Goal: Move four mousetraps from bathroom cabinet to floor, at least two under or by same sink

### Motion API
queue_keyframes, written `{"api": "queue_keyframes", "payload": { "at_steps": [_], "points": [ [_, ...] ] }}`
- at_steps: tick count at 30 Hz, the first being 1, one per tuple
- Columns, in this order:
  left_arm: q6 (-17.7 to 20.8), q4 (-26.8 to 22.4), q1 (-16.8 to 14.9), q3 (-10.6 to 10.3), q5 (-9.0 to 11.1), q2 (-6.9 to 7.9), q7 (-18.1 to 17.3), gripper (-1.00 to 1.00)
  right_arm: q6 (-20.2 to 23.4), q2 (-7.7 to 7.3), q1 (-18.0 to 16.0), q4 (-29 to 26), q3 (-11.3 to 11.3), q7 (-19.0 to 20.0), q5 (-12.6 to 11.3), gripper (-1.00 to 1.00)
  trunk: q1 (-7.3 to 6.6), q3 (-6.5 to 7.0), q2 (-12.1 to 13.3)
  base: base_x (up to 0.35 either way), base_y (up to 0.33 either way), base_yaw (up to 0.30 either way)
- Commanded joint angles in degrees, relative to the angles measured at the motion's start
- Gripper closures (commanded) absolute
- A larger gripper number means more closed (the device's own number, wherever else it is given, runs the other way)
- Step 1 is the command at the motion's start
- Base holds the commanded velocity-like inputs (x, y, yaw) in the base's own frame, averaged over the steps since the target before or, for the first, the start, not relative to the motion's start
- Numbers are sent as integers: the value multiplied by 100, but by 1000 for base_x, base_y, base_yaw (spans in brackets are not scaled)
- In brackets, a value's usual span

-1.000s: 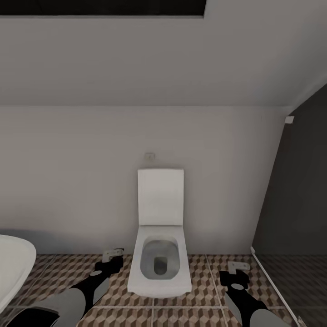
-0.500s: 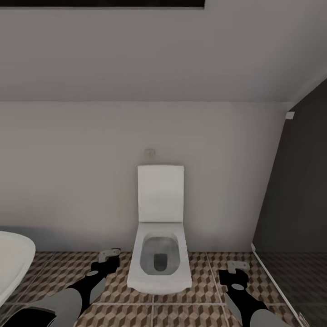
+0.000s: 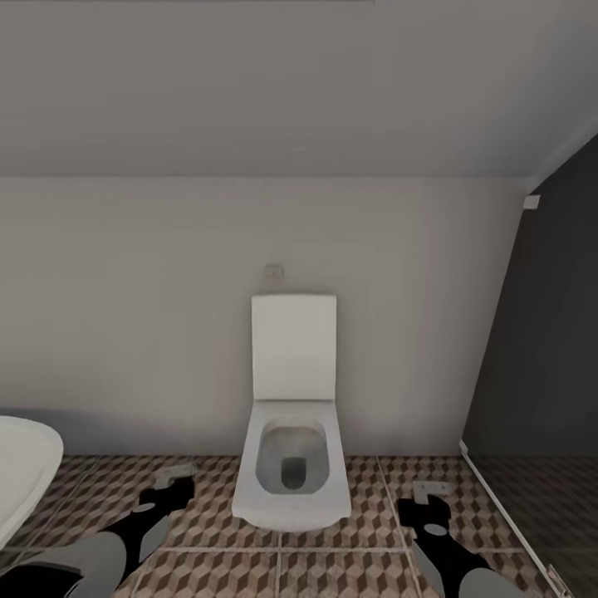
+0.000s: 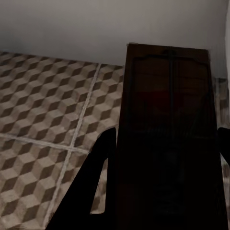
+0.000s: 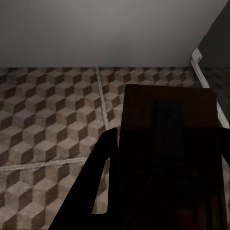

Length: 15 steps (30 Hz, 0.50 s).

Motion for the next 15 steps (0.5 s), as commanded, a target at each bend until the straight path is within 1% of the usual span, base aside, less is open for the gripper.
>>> {"api": "queue_keyframes", "payload": {
  "at_steps": [1,2,4,5,8,15],
  "points": [
    [-15,19,-4,-53,31,32,16,100,-26,4,-4,26,-21,23,52,100,22,-24,-44,0,0,0],
    [-15,43,-2,-53,35,90,-44,100,-35,10,-5,57,24,55,52,100,44,-42,-85,0,0,0],
    [-20,57,1,-53,48,143,-140,100,-49,18,-6,78,57,75,54,100,88,-78,-165,0,0,0],
    [-21,66,4,-53,62,184,-245,100,-65,27,-6,91,79,87,53,100,110,-96,-205,0,0,0],
    [-23,76,10,-53,84,230,-377,100,-83,36,-3,109,102,101,52,100,175,-150,-325,0,0,0],
    [-17,81,13,-53,98,268,-466,100,-94,24,-5,123,116,109,52,100,329,-276,-606,0,0,0]
  ]
}}
